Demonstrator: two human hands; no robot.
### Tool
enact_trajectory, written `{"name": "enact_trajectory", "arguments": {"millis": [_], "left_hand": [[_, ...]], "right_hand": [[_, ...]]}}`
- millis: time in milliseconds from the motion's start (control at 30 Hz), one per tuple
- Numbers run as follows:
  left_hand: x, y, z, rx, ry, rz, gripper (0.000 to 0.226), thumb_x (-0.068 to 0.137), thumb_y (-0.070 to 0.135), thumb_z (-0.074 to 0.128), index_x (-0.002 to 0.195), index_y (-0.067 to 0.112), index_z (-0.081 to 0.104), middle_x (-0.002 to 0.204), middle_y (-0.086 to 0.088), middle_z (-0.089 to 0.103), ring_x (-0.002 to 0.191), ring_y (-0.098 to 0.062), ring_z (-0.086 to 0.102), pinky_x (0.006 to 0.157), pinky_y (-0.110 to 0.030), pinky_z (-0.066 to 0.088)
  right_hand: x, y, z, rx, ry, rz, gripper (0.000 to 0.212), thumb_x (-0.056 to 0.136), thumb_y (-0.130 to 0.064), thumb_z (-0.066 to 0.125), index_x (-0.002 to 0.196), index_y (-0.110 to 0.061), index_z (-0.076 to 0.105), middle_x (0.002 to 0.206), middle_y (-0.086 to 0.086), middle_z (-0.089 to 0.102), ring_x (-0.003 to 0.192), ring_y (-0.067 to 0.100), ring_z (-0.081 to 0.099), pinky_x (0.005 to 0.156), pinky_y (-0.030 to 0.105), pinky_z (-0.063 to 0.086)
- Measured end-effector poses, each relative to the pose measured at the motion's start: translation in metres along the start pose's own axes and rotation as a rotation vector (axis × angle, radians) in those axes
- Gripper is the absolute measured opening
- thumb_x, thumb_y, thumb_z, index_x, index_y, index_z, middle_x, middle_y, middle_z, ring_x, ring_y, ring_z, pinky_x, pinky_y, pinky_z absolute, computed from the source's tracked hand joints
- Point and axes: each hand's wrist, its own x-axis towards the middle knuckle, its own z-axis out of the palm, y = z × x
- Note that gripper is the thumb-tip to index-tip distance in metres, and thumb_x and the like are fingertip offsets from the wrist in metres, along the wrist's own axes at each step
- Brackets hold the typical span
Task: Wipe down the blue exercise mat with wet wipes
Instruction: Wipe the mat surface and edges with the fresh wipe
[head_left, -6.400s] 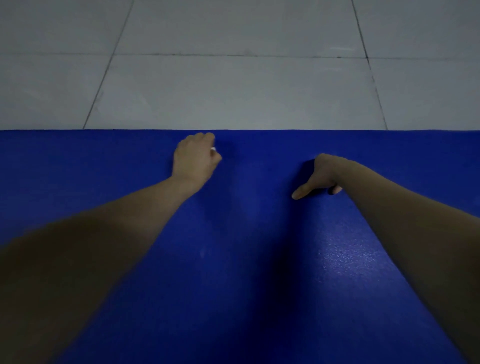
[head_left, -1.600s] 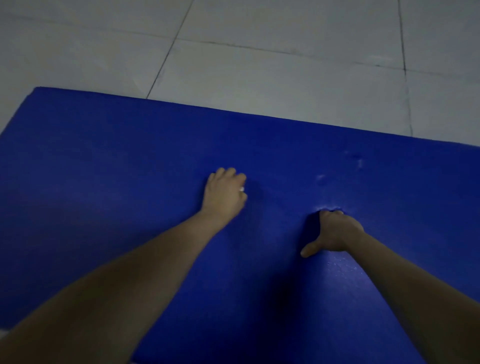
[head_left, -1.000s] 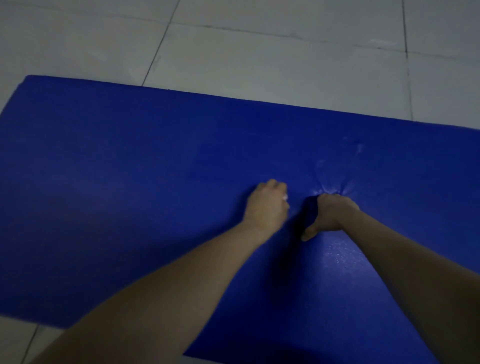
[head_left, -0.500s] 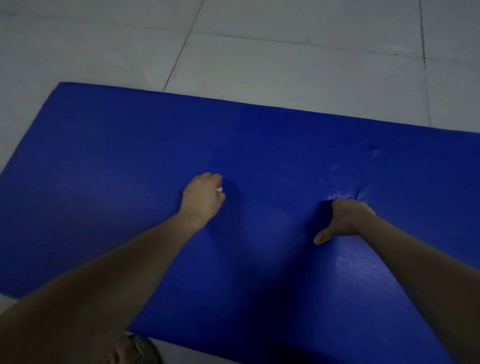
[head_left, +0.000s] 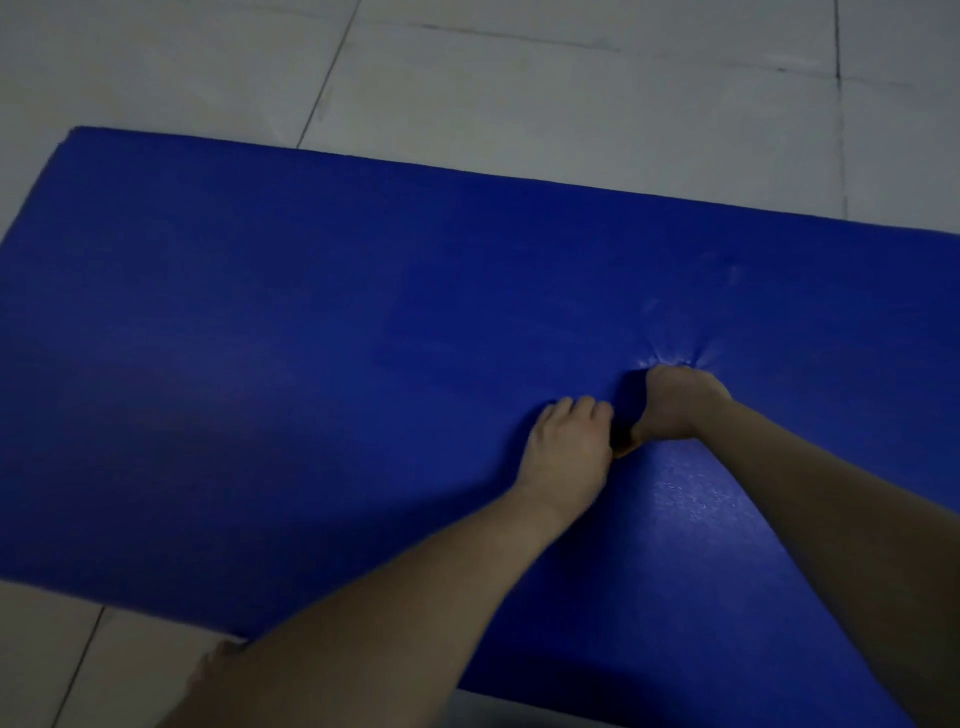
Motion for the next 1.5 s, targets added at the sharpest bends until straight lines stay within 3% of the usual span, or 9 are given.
{"name": "enact_trajectory", "arguments": {"millis": [167,300,567,700,900,1100,1300,1400,1500], "left_hand": [[0.006,-0.012,-0.011,0.07,-0.039,0.048,0.011,0.086,0.019,0.062,0.097,0.015,0.061,0.093,-0.005,0.064,0.086,-0.027,0.058,0.085,-0.039,0.044],[0.003,-0.06,-0.039,0.084,-0.005,-0.095,0.005,0.081,0.016,0.059,0.086,0.016,0.06,0.085,-0.004,0.064,0.079,-0.027,0.057,0.077,-0.04,0.044],[-0.038,-0.171,-0.094,0.179,0.101,-0.437,0.014,0.09,0.013,0.056,0.081,0.015,0.045,0.079,-0.006,0.058,0.069,-0.024,0.051,0.065,-0.036,0.04],[-0.038,-0.14,-0.079,0.125,0.132,-0.42,0.017,0.088,0.009,0.056,0.08,0.016,0.042,0.076,-0.005,0.056,0.068,-0.022,0.048,0.064,-0.034,0.037],[-0.032,-0.053,-0.034,0.065,0.096,-0.206,0.005,0.079,0.014,0.061,0.076,0.013,0.057,0.072,-0.006,0.059,0.064,-0.026,0.054,0.063,-0.038,0.047],[-0.034,0.008,0.001,0.043,-0.021,-0.038,0.009,0.082,0.012,0.069,0.088,0.014,0.063,0.084,-0.006,0.064,0.077,-0.025,0.059,0.078,-0.039,0.051],[-0.046,-0.067,-0.036,0.142,0.037,-0.145,0.011,0.073,0.014,0.069,0.08,0.015,0.06,0.075,-0.003,0.062,0.067,-0.026,0.057,0.068,-0.037,0.046],[-0.063,-0.118,-0.063,0.179,0.032,-0.262,0.003,0.082,0.011,0.061,0.082,0.014,0.059,0.078,-0.004,0.061,0.069,-0.026,0.055,0.068,-0.039,0.046],[-0.079,-0.164,-0.088,0.205,0.083,-0.415,0.014,0.088,0.011,0.059,0.078,0.015,0.049,0.075,-0.004,0.057,0.066,-0.023,0.05,0.062,-0.036,0.039]], "right_hand": [[0.0,0.0,0.001,0.014,0.004,-0.001,0.089,0.049,-0.072,0.086,0.103,-0.015,0.043,0.101,0.001,0.052,0.094,0.024,0.054,0.079,0.034,0.049],[-0.001,0.001,-0.001,0.033,-0.024,-0.017,0.097,0.041,-0.076,0.086,0.103,-0.017,0.041,0.105,0.0,0.048,0.112,0.028,0.057,0.093,0.041,0.052],[0.001,0.002,-0.001,0.017,-0.025,-0.019,0.097,0.042,-0.078,0.084,0.103,-0.016,0.041,0.103,-0.001,0.049,0.103,0.026,0.056,0.091,0.042,0.052],[0.001,0.002,-0.001,0.009,-0.026,-0.015,0.096,0.042,-0.077,0.085,0.102,-0.016,0.042,0.093,-0.003,0.046,0.094,0.024,0.051,0.085,0.039,0.051],[0.003,0.002,0.0,0.005,-0.006,-0.027,0.096,0.041,-0.076,0.085,0.102,-0.016,0.042,0.102,0.0,0.049,0.104,0.027,0.057,0.089,0.039,0.051],[0.005,0.003,0.003,-0.006,0.009,-0.03,0.092,0.046,-0.077,0.084,0.099,-0.015,0.041,0.098,0.0,0.052,0.093,0.023,0.053,0.084,0.037,0.051],[0.005,0.004,0.0,0.031,-0.023,-0.036,0.087,0.044,-0.077,0.084,0.09,-0.017,0.042,0.087,-0.005,0.046,0.092,0.022,0.053,0.082,0.037,0.049],[0.005,0.005,0.0,-0.008,-0.018,-0.045,0.091,0.047,-0.079,0.081,0.098,-0.015,0.043,0.095,-0.003,0.049,0.092,0.022,0.051,0.08,0.036,0.046],[0.006,0.007,0.003,-0.016,-0.009,-0.047,0.096,0.047,-0.08,0.08,0.104,-0.013,0.042,0.104,0.0,0.05,0.094,0.023,0.052,0.08,0.036,0.045]]}}
